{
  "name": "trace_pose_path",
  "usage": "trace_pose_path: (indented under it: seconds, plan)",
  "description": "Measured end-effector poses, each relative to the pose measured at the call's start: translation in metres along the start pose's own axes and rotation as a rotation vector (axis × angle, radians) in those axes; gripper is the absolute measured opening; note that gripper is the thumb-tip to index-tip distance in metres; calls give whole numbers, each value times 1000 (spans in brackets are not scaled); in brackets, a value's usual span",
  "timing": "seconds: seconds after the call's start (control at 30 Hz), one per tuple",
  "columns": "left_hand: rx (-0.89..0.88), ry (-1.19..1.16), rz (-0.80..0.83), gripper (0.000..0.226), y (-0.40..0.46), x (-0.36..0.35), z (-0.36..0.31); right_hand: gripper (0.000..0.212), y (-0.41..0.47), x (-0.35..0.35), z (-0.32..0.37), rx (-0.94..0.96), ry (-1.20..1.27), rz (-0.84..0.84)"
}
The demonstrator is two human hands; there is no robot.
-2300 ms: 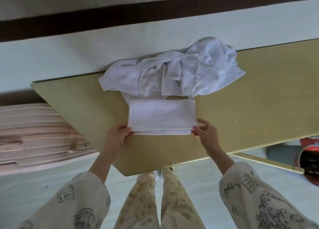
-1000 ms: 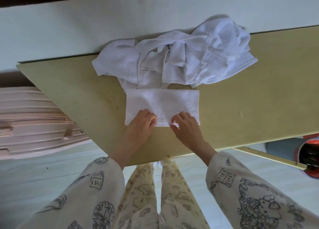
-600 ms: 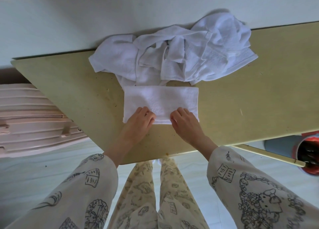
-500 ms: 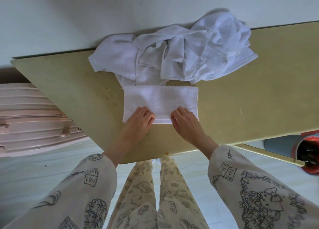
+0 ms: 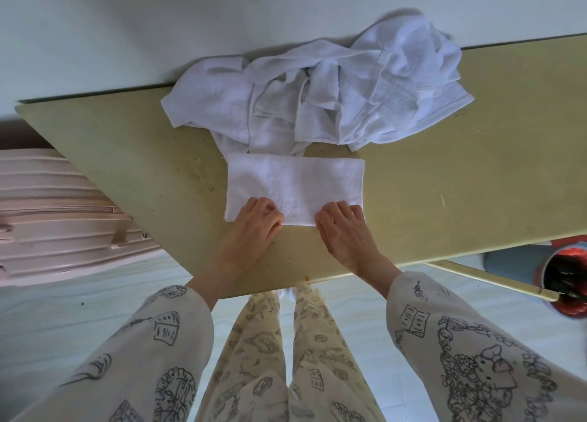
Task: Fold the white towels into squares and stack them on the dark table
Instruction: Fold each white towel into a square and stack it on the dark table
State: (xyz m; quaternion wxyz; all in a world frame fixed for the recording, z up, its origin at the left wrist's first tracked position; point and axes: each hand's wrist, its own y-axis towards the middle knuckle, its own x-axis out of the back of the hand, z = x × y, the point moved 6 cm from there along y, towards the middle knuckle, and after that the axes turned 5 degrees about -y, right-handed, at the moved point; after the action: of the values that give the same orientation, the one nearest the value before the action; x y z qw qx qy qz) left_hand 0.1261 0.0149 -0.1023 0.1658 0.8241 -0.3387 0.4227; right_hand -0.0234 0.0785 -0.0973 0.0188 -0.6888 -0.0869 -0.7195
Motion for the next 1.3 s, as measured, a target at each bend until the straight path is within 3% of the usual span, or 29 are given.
trace_pose_path:
  seconds: [0.27,0.5,0.7,0.8,1.07,1.23,1.3]
  plan:
    - [9,-20,-16,10,2,0,0,8,0,9,-1,11,-13,-9]
    - [-40,26,-36,5,-1,8,0,17,-6,5,-8,-54,25,37]
    - [-42,156,-25,26,-30,21,21,25,-14,11,-18,-101,75,-4]
    - [-31,145,-30,26,-36,25,11,8,-19,15,-17,-119,70,16]
    - [35,219,-74,35,-5,16,-23,26,5,15,1,-114,126,21]
    - [102,318,-18,52,28,-9,-7,44,44,-14,14,-157,161,103]
    - [94,357,-3,48,30,-15,3,47,49,-25,9,-186,148,114]
